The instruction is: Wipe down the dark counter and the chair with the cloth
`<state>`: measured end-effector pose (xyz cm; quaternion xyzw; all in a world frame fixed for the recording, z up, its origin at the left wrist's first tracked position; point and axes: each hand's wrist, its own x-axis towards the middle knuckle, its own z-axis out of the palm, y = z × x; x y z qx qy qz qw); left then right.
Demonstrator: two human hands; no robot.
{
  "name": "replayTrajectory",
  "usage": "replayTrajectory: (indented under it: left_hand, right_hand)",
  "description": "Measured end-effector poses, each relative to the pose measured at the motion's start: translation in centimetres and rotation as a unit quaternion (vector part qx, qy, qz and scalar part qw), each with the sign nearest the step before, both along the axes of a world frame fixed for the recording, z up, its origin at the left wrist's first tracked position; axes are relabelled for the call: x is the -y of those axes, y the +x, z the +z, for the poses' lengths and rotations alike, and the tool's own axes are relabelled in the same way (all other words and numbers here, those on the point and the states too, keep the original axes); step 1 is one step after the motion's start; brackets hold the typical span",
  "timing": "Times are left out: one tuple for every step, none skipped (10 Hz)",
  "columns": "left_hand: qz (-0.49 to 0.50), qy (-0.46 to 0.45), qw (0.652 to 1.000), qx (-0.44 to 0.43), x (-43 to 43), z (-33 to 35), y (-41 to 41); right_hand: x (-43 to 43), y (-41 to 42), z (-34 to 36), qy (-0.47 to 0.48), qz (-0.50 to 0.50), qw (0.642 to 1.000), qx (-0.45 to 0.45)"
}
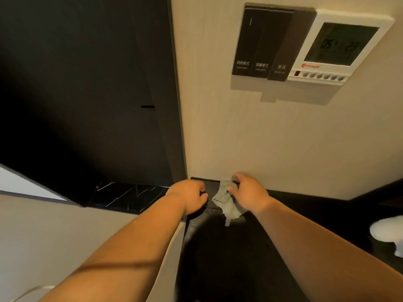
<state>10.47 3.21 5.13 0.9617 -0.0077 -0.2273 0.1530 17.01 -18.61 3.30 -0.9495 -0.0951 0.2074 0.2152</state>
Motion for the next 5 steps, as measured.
replayTrajectory:
  left_hand:
    - [0.0, 0.001, 1.0, -0.005, 0.3, -0.4, 0.3]
    - [-0.003, 0.005, 1.0, -0.01, 0.6, -0.5, 0.3]
    - [-0.003, 0.008, 1.0, -0.015, 1.0, -0.1, 0.0]
    - [-0.005, 0.017, 1.0, -0.009, 1.5, 0.5, -0.6]
    - [-0.003, 0.025, 1.0, 0.011, 2.0, 1.1, -1.4]
  right_hand:
    - [0.1, -0.1, -0.8, -0.024, -0.005, 0.999, 0.022]
    - [0.7, -0.6, -1.3, -0.026, 0.003, 0.999, 0.045]
    - [1.5, -1.1, -0.9, -0.03, 0.019, 0.998, 0.045]
    - [2.4, -1.8, -0.1, -0.006, 0.01, 0.999, 0.046]
    - [3.3, -2.7, 0.6, 0.024, -0.011, 0.999, 0.045]
